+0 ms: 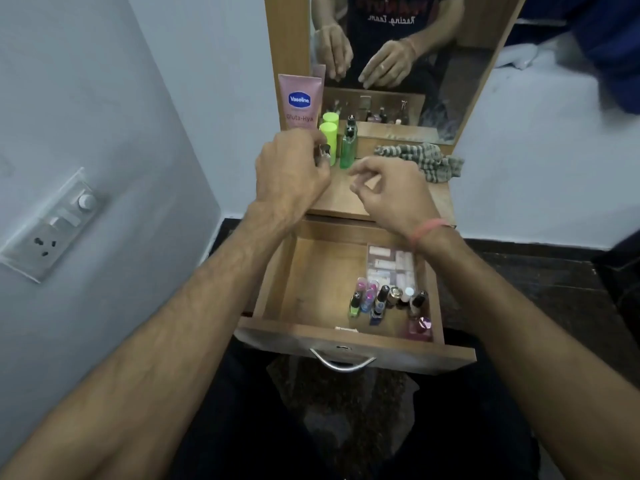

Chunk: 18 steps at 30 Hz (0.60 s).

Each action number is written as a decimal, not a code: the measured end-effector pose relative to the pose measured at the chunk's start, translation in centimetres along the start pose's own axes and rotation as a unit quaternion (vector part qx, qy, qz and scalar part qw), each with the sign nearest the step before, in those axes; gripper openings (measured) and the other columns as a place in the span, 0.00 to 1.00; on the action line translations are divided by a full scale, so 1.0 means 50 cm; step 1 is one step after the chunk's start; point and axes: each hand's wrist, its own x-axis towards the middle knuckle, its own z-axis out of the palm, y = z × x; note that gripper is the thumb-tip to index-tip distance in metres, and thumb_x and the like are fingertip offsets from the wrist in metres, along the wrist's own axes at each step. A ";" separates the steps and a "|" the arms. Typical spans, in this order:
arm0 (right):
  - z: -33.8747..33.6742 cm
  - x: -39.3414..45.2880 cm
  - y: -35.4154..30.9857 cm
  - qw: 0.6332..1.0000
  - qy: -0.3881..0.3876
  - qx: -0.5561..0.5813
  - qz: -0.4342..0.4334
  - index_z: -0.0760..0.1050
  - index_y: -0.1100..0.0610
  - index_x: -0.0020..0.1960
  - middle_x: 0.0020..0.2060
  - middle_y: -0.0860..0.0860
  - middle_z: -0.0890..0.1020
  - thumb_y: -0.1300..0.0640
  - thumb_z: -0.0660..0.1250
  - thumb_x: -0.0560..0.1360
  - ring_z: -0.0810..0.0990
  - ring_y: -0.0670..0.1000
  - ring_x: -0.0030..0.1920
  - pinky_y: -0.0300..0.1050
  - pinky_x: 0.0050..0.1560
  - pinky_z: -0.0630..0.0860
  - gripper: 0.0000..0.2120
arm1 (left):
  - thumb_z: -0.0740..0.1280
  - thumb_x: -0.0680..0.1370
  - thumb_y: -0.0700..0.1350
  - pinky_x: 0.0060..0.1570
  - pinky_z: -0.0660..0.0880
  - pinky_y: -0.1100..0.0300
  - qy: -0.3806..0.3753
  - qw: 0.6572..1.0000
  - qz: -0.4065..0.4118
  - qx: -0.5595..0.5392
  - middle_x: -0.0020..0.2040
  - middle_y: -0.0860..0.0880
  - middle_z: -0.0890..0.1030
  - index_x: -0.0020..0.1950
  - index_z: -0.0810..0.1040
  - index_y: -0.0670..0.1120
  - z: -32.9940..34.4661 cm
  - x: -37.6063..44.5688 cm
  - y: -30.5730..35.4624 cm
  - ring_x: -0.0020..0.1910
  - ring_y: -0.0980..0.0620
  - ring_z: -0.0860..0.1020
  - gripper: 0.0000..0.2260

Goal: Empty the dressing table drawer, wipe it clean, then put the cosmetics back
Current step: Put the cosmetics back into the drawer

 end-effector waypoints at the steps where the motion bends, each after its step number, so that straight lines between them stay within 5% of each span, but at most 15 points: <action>1: 0.017 0.032 -0.006 1.000 0.011 -0.009 -0.004 0.86 0.47 0.60 0.46 0.40 0.87 0.55 0.72 0.78 0.82 0.38 0.42 0.44 0.55 0.81 0.12 | 0.72 0.82 0.48 0.55 0.80 0.49 -0.016 0.999 0.001 0.034 0.60 0.48 0.88 0.66 0.86 0.51 0.012 0.017 -0.001 0.58 0.42 0.85 0.13; 7: 0.092 0.136 -0.017 0.995 -0.012 -0.099 0.011 0.81 0.42 0.67 0.54 0.48 0.83 0.60 0.69 0.78 0.83 0.57 0.56 0.54 0.54 0.81 0.21 | 0.71 0.83 0.46 0.45 0.73 0.50 -0.086 0.987 0.011 0.137 0.57 0.41 0.84 0.63 0.84 0.44 0.075 0.061 -0.006 0.55 0.38 0.82 0.10; 14: 0.138 0.158 0.011 0.993 -0.035 -0.109 -0.004 0.79 0.43 0.65 0.53 0.51 0.82 0.58 0.66 0.78 0.83 0.61 0.54 0.56 0.52 0.80 0.18 | 0.68 0.84 0.41 0.44 0.72 0.50 -0.096 0.988 0.000 0.119 0.53 0.42 0.84 0.61 0.85 0.46 0.109 0.072 -0.031 0.55 0.40 0.77 0.09; 18: 0.145 0.163 0.016 0.994 -0.017 -0.105 -0.003 0.79 0.44 0.58 0.51 0.49 0.82 0.60 0.66 0.77 0.83 0.61 0.52 0.58 0.50 0.81 0.14 | 0.69 0.83 0.41 0.49 0.82 0.47 -0.088 0.991 0.008 0.096 0.52 0.45 0.85 0.60 0.86 0.47 0.111 0.064 -0.032 0.52 0.41 0.79 0.08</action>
